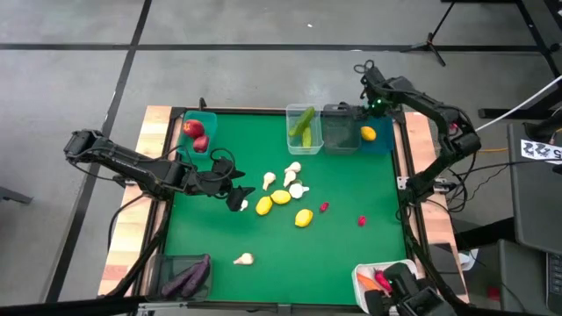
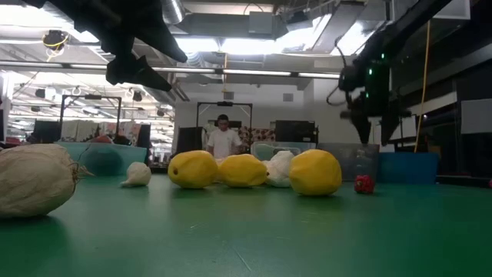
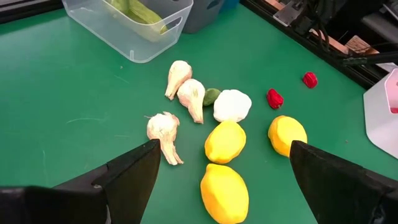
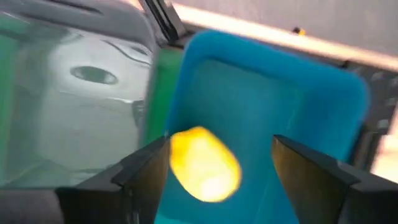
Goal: Sort produce into baskets
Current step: Put the yellow lemon into the blue bin
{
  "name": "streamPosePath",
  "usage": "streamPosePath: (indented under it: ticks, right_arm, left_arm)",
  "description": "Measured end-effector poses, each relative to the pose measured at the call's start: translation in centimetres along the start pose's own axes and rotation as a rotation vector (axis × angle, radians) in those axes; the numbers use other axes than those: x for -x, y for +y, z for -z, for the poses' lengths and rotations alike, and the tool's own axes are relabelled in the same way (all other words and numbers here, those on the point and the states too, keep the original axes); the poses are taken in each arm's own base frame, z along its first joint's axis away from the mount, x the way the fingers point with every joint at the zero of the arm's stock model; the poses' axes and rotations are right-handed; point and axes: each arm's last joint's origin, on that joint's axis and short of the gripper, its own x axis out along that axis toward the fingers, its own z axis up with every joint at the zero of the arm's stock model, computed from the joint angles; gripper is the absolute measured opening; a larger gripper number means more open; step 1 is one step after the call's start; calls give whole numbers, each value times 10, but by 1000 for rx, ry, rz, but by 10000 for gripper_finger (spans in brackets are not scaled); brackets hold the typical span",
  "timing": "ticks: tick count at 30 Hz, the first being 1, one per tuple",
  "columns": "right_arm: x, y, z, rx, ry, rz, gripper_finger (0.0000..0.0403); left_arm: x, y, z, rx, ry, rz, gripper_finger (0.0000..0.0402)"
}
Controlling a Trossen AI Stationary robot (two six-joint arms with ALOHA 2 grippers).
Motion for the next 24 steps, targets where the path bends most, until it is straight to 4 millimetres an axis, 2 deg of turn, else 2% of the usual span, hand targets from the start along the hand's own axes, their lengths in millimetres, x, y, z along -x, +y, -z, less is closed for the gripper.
streamPosePath:
  ticks: [7,11,17,24]
  right_arm:
    - [69,-3,-1,14,-22,-180,282]
    - [100,12,12,110,-80,-395,282]
    - [133,60,50,464,-114,-644,282]
    - [160,134,115,877,-139,-815,282]
  left_arm:
    - [0,0,0,0,0,0,349]
    - [0,0,0,1,0,0,349]
    - [0,0,0,1,-1,1,349]
    - [0,0,0,1,-1,1,349]
